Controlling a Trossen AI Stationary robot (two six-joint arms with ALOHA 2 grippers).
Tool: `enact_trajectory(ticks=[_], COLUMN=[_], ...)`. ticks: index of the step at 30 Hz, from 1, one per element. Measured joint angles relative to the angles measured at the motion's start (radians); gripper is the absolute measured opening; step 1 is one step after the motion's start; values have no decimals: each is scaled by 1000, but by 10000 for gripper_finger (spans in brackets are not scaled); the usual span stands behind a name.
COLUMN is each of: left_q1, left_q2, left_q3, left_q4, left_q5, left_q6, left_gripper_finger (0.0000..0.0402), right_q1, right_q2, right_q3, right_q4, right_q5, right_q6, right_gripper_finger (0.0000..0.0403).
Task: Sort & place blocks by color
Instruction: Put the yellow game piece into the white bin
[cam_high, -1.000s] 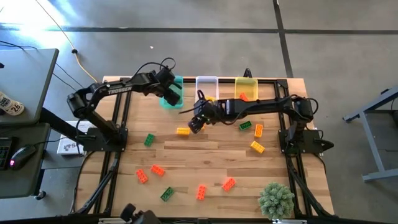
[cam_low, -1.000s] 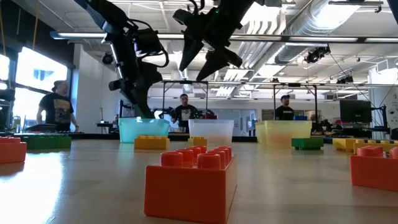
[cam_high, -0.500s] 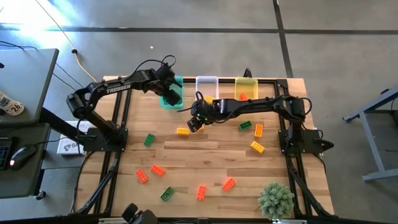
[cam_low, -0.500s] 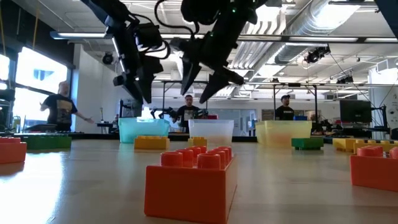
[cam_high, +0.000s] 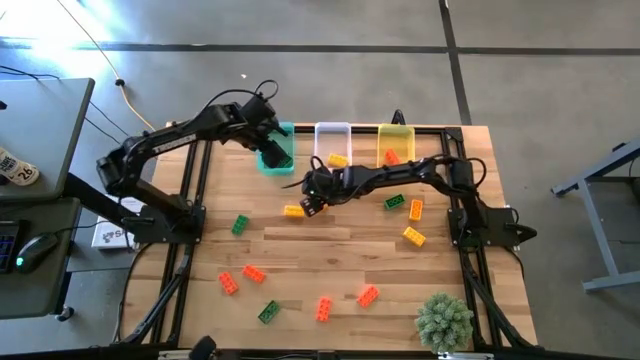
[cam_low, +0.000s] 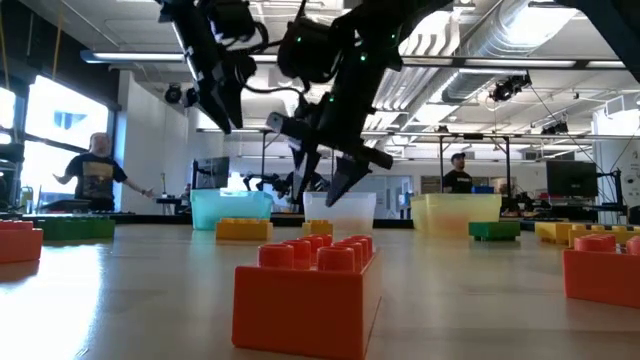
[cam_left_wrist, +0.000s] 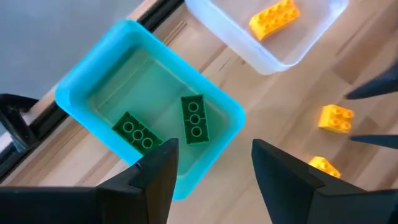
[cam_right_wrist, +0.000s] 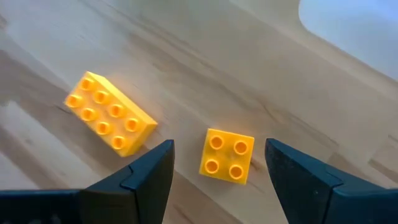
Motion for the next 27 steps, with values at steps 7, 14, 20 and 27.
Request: enact_trajectory(ticks=[7, 14, 20, 27], left_q1=[-34, -78, -111, -125], left_q2=[-114, -209, -245, -241], left_q3=[0, -1, -1, -1], left_q4=[-50, -75, -75, -75], left_q5=[0, 0, -1, -4], left_q6=[-9, -28, -45, -45], left_gripper_finger=[193, 193, 193, 193], right_q1=[0, 0, 0, 0], right_q2=[46, 88, 91, 91], right_q3=[0, 0, 2, 3], right_q4=[4, 0, -9, -8], right_q5=[-4, -35, -31, -35], right_q6=[1, 6, 14, 21], right_gripper_finger=[238, 220, 147, 116])
